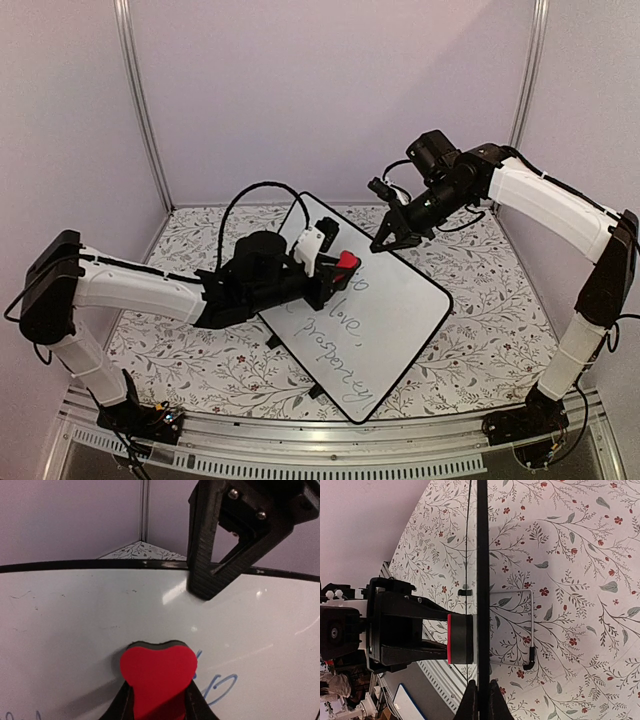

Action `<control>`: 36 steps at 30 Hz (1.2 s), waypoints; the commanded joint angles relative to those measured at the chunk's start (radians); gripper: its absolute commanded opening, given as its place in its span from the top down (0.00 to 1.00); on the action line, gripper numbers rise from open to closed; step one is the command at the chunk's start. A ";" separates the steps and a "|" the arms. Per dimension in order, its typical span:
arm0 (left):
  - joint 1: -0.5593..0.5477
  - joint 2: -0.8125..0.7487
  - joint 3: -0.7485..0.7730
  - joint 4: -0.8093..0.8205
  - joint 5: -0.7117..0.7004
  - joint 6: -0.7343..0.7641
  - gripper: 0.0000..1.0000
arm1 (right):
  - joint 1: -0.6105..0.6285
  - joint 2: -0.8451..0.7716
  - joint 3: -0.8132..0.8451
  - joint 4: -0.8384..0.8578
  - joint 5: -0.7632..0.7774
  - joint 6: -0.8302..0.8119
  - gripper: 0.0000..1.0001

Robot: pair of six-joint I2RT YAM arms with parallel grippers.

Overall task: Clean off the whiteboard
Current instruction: Erase the center of the whiteboard.

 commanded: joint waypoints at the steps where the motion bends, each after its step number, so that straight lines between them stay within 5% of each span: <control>1: 0.009 0.043 0.059 -0.013 0.018 0.025 1.00 | 0.030 -0.007 -0.003 0.014 -0.077 -0.003 1.00; 10: 0.008 0.048 0.044 -0.002 0.055 0.005 1.00 | 0.030 -0.005 -0.003 0.017 -0.077 -0.002 1.00; 21: 0.080 0.031 0.022 -0.074 -0.114 0.000 1.00 | 0.029 0.005 0.004 0.015 -0.078 -0.001 1.00; 36: 0.062 0.005 -0.049 0.033 0.024 0.007 1.00 | 0.029 0.011 0.005 0.013 -0.077 -0.002 1.00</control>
